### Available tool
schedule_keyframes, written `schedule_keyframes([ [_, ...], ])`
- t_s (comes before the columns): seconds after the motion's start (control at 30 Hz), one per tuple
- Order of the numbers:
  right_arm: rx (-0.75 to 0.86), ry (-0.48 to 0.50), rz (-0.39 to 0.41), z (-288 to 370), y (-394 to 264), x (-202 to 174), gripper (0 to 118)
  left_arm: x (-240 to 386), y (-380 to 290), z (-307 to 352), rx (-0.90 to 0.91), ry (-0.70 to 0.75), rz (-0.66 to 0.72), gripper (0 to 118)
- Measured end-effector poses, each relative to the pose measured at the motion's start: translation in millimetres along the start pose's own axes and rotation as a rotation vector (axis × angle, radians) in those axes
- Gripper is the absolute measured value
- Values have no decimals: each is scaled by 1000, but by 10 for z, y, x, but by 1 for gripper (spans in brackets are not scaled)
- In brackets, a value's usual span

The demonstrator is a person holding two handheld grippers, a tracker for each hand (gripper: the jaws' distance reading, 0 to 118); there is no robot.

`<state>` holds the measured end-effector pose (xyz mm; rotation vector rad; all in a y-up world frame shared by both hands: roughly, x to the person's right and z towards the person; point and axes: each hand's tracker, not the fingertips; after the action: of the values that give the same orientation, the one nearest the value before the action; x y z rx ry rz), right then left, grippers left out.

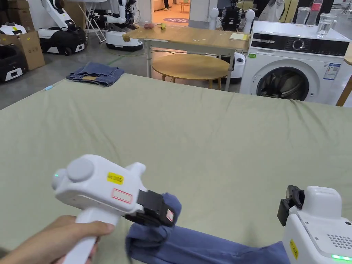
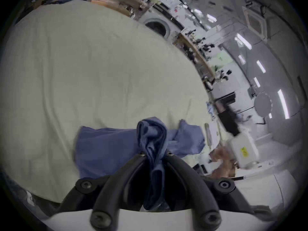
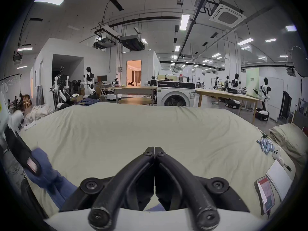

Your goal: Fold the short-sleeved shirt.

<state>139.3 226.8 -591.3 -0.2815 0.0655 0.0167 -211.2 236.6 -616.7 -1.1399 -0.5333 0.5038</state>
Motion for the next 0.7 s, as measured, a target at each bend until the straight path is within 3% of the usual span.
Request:
schedule_keyframes([
  [0.3,-14,-26,-10,36,-37,129,0,7,-53,-1044,-129,135,39,6],
  [0.37,-18,-29,-11,36,-42,145,0,25,-52,-990,-127,145,32,19],
  [0.43,-19,-30,-15,36,-46,160,0,80,-15,-922,-154,41,24,46],
  [0.57,-20,-29,-13,45,-45,174,0,190,5,-689,-135,46,-16,49],
  [0.7,-16,-29,-12,66,-41,196,0,146,80,-329,-6,-89,13,49],
])
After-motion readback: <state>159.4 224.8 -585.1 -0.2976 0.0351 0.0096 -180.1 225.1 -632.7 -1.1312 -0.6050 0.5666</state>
